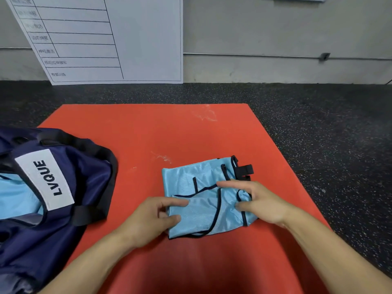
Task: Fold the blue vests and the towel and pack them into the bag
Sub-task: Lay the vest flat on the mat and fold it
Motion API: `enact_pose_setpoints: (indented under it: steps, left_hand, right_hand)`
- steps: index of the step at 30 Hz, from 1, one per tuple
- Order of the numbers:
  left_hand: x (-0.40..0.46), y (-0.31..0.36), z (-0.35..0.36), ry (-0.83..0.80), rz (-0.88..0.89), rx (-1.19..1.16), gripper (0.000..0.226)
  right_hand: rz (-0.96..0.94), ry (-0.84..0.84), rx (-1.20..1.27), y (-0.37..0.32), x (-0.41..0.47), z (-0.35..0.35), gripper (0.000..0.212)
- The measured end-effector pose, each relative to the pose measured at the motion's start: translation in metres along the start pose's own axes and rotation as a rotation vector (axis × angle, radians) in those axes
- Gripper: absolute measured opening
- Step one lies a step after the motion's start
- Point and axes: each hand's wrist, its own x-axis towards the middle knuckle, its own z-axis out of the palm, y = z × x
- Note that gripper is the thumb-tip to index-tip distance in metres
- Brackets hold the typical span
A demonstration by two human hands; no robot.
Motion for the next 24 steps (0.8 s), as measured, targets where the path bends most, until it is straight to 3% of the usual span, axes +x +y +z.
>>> enact_pose_setpoints:
  steps: [10, 17, 24]
  left_hand:
    - [-0.024, 0.012, 0.021, -0.033, -0.083, -0.029, 0.038]
    - [-0.016, 0.008, 0.019, 0.118, -0.021, -0.045, 0.041]
    - [-0.004, 0.006, 0.012, 0.286, 0.104, 0.339, 0.048]
  right_hand:
    - [0.106, -0.098, -0.251, 0.001, -0.012, 0.0, 0.074]
    - [-0.027, 0.077, -0.307, -0.018, 0.003, 0.0, 0.075]
    - [0.015, 0.07, -0.451, -0.017, 0.031, 0.009, 0.07]
